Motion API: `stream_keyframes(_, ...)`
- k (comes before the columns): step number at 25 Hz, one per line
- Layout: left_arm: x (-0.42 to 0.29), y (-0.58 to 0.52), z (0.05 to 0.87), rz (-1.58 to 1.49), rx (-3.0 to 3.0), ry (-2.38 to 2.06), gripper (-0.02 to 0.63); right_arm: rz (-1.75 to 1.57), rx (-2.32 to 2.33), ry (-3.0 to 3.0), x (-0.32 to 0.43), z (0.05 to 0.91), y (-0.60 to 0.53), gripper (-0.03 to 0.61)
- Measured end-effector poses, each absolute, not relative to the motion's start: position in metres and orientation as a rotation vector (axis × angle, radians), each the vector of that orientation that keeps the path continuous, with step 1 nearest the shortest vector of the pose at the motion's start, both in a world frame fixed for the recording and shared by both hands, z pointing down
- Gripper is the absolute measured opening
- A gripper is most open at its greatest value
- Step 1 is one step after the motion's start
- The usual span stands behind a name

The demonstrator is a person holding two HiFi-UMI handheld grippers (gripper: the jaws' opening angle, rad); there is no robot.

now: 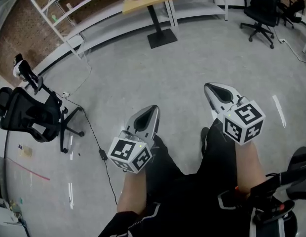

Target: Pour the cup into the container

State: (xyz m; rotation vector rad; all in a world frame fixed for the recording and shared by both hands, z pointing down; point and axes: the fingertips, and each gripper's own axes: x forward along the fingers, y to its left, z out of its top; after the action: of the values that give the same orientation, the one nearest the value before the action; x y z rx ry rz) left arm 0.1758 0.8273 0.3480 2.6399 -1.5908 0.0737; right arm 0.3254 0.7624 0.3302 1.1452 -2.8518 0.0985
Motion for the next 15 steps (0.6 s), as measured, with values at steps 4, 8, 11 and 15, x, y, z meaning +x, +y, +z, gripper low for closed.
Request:
stream_keyframes(4,0.174,0.819,0.351,0.08,2.641,-1.583,0.002,0.109,1.155,-2.866,0.325,0.328,0.757,0.002)
stream_keyframes(8,0.172,0.813,0.353,0.075,2.636,-1.586,0.002,0.109,1.166,-2.856,0.327,0.331,0.752,0.002)
stream_keyframes(11,0.169,0.813,0.352,0.07,2.635,-1.585,0.002,0.109,1.168,-2.85,0.325,0.333,0.752,0.002)
stream_keyframes(15,0.172,0.813,0.351,0.069,2.635,-1.583,0.002,0.112,1.165,-2.844,0.327,0.336,0.75,0.002)
